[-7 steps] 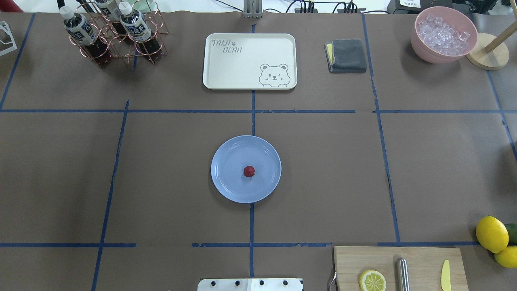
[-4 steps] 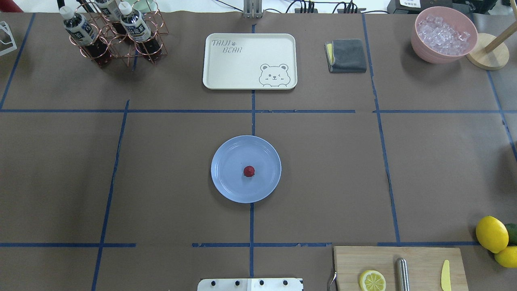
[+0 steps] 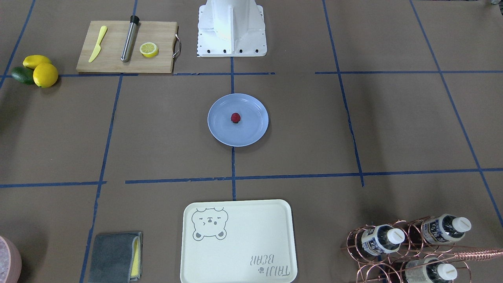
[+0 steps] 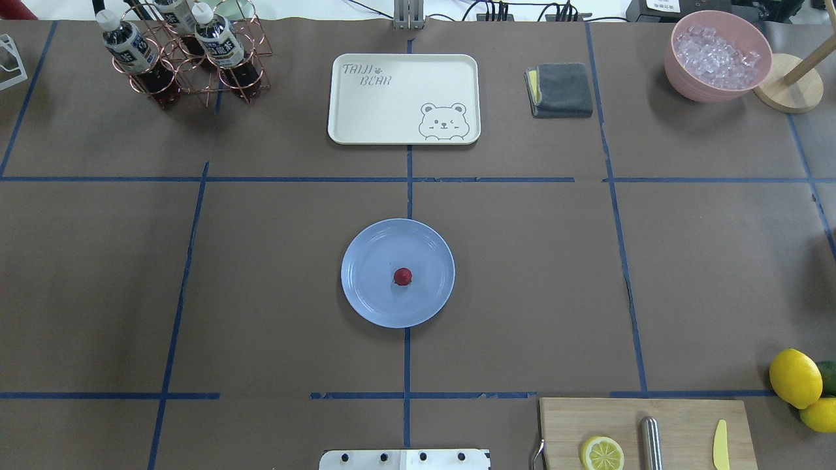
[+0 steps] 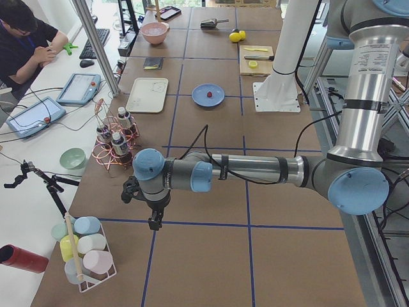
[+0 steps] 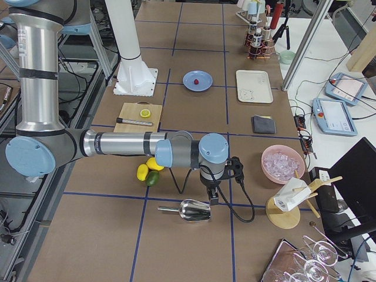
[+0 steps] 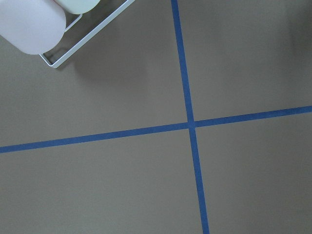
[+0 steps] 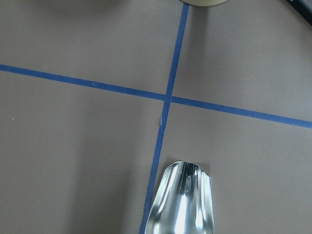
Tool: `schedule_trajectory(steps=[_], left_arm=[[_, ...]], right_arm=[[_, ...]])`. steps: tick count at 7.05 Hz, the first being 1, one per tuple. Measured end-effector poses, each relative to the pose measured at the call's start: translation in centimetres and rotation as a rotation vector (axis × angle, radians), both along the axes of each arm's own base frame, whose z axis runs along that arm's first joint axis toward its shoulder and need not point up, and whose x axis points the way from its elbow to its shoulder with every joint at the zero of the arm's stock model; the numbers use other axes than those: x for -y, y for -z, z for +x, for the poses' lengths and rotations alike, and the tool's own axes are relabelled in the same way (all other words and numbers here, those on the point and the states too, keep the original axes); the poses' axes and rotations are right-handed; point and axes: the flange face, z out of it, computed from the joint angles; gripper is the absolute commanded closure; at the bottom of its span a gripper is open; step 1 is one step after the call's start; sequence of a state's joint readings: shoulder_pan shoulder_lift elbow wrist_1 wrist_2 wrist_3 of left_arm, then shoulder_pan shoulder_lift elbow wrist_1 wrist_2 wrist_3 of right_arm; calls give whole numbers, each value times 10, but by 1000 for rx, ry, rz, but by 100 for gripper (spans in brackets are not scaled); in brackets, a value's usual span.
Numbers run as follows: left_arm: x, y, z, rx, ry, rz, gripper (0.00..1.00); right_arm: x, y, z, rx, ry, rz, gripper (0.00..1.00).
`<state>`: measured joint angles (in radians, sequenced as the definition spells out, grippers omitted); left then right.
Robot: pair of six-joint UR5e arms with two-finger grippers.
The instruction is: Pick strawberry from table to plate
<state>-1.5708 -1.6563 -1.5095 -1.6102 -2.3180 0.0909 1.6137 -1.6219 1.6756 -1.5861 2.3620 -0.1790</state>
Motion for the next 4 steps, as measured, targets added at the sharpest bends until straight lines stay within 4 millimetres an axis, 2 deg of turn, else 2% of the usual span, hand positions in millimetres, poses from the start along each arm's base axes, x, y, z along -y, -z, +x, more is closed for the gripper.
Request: schedule_trajectory(steps=[4], left_arm=[[0, -1, 0, -1, 58, -53, 0]], right_arm=[[0, 3, 0, 0, -71, -65, 0]])
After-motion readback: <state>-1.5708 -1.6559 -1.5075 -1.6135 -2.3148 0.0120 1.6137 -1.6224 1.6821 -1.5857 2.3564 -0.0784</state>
